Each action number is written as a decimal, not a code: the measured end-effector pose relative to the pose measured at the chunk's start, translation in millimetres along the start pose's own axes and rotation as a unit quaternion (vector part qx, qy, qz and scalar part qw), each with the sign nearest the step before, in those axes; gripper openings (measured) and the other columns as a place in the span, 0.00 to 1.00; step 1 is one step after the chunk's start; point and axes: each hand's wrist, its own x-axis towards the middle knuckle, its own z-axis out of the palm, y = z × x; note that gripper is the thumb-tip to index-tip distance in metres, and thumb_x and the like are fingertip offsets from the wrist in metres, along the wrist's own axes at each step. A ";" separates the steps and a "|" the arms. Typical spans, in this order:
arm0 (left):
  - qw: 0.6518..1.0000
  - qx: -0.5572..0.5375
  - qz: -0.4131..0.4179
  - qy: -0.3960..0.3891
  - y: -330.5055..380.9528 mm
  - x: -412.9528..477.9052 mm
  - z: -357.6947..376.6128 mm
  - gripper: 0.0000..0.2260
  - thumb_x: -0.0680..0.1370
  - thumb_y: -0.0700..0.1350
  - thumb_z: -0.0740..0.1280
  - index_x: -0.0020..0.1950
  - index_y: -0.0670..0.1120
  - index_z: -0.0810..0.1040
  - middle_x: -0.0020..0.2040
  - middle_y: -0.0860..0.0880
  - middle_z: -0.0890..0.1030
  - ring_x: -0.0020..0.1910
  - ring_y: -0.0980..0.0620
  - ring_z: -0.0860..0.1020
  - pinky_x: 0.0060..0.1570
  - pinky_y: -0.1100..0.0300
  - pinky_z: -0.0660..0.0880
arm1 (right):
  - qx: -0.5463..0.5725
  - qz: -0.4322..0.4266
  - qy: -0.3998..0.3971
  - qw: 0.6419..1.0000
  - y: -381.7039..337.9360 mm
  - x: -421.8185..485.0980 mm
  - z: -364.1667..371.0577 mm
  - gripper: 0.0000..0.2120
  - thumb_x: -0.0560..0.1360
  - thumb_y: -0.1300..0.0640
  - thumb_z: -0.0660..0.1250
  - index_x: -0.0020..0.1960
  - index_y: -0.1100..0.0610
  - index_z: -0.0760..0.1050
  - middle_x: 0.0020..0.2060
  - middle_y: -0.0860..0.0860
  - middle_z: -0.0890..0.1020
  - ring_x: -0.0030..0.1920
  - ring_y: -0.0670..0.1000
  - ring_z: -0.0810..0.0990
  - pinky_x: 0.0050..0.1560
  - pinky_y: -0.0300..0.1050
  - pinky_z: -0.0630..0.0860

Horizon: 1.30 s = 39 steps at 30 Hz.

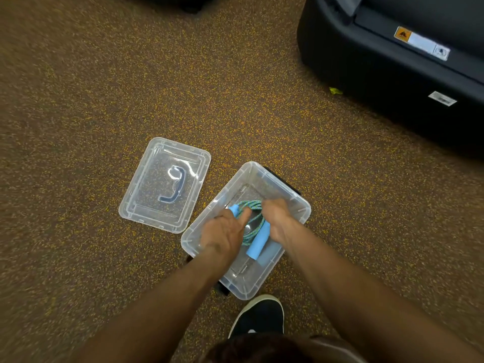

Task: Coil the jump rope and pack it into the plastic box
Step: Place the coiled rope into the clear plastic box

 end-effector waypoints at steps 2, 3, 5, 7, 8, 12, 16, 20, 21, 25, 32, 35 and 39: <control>0.999 0.035 0.002 0.005 2.3 -7.4 -10.2 0.21 0.80 0.43 0.64 0.68 0.46 0.57 0.56 0.38 0.72 0.43 0.46 0.80 0.39 0.54 0.80 | -0.091 -0.033 -0.003 0.995 -3.1 -16.5 -6.9 0.15 0.80 0.66 0.55 0.62 0.68 0.74 0.53 0.59 0.80 0.48 0.58 0.80 0.38 0.46 0.77; 0.999 0.051 0.008 0.015 4.0 -10.6 -14.7 0.19 0.80 0.44 0.64 0.66 0.46 0.60 0.55 0.40 0.71 0.45 0.47 0.79 0.39 0.56 0.78 | -0.147 -0.065 -0.003 0.987 -4.5 -22.5 -10.5 0.17 0.80 0.67 0.55 0.67 0.67 0.71 0.56 0.59 0.79 0.53 0.58 0.79 0.39 0.45 0.76; 0.998 0.053 0.031 0.023 7.5 -14.5 -19.4 0.15 0.82 0.44 0.61 0.67 0.47 0.64 0.56 0.43 0.72 0.50 0.48 0.79 0.39 0.57 0.73 | -0.263 -0.166 0.006 0.950 -8.7 -29.6 -18.5 0.21 0.79 0.69 0.55 0.71 0.62 0.69 0.65 0.58 0.76 0.63 0.58 0.76 0.54 0.48 0.76; 0.998 0.042 0.052 0.011 9.5 -14.7 -16.6 0.17 0.82 0.45 0.60 0.71 0.49 0.64 0.59 0.44 0.73 0.54 0.46 0.78 0.42 0.55 0.73 | -0.426 -0.253 -0.004 0.868 -15.1 -36.6 -23.2 0.19 0.78 0.66 0.57 0.66 0.58 0.76 0.62 0.56 0.80 0.62 0.57 0.78 0.59 0.48 0.76; 0.997 0.043 0.058 0.007 8.8 -13.9 -14.2 0.19 0.82 0.45 0.60 0.73 0.50 0.63 0.61 0.44 0.72 0.56 0.46 0.78 0.45 0.55 0.75 | -0.509 -0.274 -0.018 0.816 -16.6 -36.7 -24.4 0.16 0.79 0.63 0.58 0.62 0.56 0.79 0.60 0.55 0.82 0.59 0.58 0.80 0.57 0.49 0.77; 0.993 0.091 0.069 -0.002 2.5 -6.7 -2.9 0.20 0.83 0.47 0.58 0.75 0.52 0.62 0.61 0.42 0.70 0.56 0.44 0.75 0.48 0.51 0.77 | -0.708 -0.292 -0.055 0.640 -14.7 -31.6 -24.6 0.13 0.80 0.51 0.60 0.56 0.55 0.80 0.56 0.55 0.83 0.55 0.58 0.81 0.49 0.47 0.73; 0.994 0.090 0.062 -0.004 -2.7 0.1 0.7 0.16 0.82 0.45 0.57 0.70 0.48 0.65 0.61 0.43 0.70 0.54 0.44 0.77 0.45 0.54 0.77 | -0.739 -0.311 -0.045 0.596 -13.6 -25.6 -26.5 0.14 0.80 0.56 0.59 0.61 0.54 0.79 0.58 0.54 0.82 0.58 0.57 0.80 0.51 0.47 0.74; 0.995 0.087 0.058 0.001 -3.1 4.2 4.3 0.15 0.82 0.44 0.56 0.69 0.45 0.67 0.61 0.43 0.73 0.52 0.45 0.79 0.44 0.55 0.77 | -0.739 -0.332 -0.036 0.585 -10.4 -17.3 -25.4 0.15 0.80 0.57 0.58 0.63 0.54 0.75 0.58 0.54 0.82 0.58 0.58 0.81 0.51 0.49 0.74; 0.995 0.089 0.054 -0.001 -2.4 5.2 5.2 0.15 0.83 0.44 0.56 0.70 0.44 0.66 0.61 0.44 0.73 0.52 0.45 0.79 0.43 0.55 0.76 | -0.734 -0.335 -0.034 0.590 -10.5 -15.5 -24.6 0.15 0.80 0.56 0.57 0.64 0.55 0.74 0.58 0.55 0.82 0.58 0.58 0.81 0.51 0.50 0.74; 0.994 0.093 0.049 -0.012 0.2 8.0 1.7 0.15 0.82 0.43 0.57 0.69 0.45 0.68 0.60 0.45 0.73 0.52 0.45 0.79 0.36 0.55 0.71 | -0.724 -0.310 -0.038 0.615 -13.2 -9.2 -21.1 0.16 0.79 0.56 0.57 0.65 0.56 0.73 0.62 0.56 0.80 0.61 0.59 0.79 0.55 0.53 0.74; 0.994 0.090 0.059 -0.024 -1.3 7.3 -1.7 0.15 0.82 0.44 0.60 0.68 0.44 0.69 0.60 0.45 0.73 0.53 0.45 0.80 0.39 0.55 0.76 | -0.718 -0.307 -0.044 0.623 -11.4 -1.0 -15.4 0.15 0.78 0.54 0.59 0.62 0.54 0.76 0.59 0.53 0.81 0.57 0.58 0.81 0.53 0.53 0.76; 0.991 0.110 0.068 -0.025 1.0 8.9 2.9 0.15 0.82 0.43 0.58 0.68 0.42 0.70 0.59 0.44 0.72 0.53 0.44 0.79 0.43 0.54 0.79 | -0.711 -0.301 -0.050 0.633 -10.7 2.2 -14.4 0.15 0.78 0.55 0.59 0.63 0.56 0.74 0.60 0.53 0.79 0.59 0.58 0.80 0.58 0.56 0.76; 0.988 0.132 0.072 -0.029 4.8 10.1 6.5 0.15 0.82 0.43 0.57 0.67 0.42 0.71 0.58 0.44 0.71 0.55 0.45 0.75 0.41 0.56 0.77 | -0.711 -0.294 -0.058 0.636 -10.4 3.1 -15.8 0.16 0.78 0.56 0.58 0.66 0.56 0.69 0.64 0.54 0.76 0.63 0.59 0.77 0.60 0.56 0.74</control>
